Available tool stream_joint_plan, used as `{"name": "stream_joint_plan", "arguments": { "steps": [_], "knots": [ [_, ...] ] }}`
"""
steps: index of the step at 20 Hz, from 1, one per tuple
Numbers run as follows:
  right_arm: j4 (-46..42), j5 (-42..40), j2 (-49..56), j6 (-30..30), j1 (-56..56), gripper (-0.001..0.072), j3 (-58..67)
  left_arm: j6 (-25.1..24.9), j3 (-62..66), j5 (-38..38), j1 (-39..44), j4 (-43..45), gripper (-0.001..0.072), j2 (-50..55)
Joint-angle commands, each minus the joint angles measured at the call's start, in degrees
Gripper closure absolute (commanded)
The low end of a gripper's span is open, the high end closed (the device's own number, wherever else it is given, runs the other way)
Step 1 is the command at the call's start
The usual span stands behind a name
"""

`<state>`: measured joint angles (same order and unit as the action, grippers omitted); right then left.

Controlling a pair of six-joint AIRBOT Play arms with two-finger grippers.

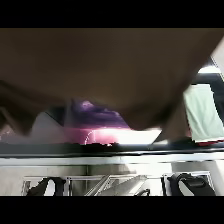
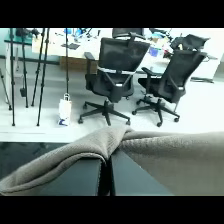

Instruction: Fold the shirts.

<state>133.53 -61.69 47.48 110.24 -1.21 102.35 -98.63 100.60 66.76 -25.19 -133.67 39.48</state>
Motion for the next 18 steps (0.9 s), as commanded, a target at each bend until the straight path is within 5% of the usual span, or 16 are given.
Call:
{"name": "stream_joint_plan", "arguments": {
  "steps": [1, 4, 9, 14, 15, 16, 17, 18],
  "knots": [
    [-1.31, -6.27, 3.04, -2.12, 0.02, 0.0692, -1.36, 0.09, -2.08, 4.37, 0.28, -2.75, 0.0685, 3.93],
    [-1.29, -8.17, 10.56, -2.93, -0.94, 0.0692, -9.46, -2.6, -12.17, 4.17, 9.25, -2.1, 0.0685, 10.45],
    [-1.33, -0.66, 24.28, -2.89, -3.63, 0.0691, -29.7, -4.66, -29.51, -11.82, 27.52, 11.08, 0.0685, 28.37],
    [-0.98, 2.86, 38.34, -2.84, -3.54, 0.0692, -34.86, -4.33, -23.43, -15.1, 30.95, 12.41, 0.0685, 50.58],
    [-0.92, 3.1, 39.82, -2.58, -3.52, 0.0692, -34.86, -3.19, -20.63, -12.85, 30.49, 12.41, 0.0638, 53.46],
    [-0.98, 3.39, 40.57, -2.08, -3.41, 0.0692, -34.86, -1.95, -17.68, -9.92, 29.79, 12.39, 0.0238, 55.69],
    [-0.96, 3.5, 40.68, -2.01, -3.02, 0.0692, -34.86, 1.2, -14.32, -6.34, 28.85, 12.41, 0.0013, 57.44],
    [-0.96, 3.52, 40.57, -1.97, -2.4, 0.0692, -34.84, 4.17, -10.69, -1.62, 27.17, 12.35, 0.0013, 58.58]
  ]
}}
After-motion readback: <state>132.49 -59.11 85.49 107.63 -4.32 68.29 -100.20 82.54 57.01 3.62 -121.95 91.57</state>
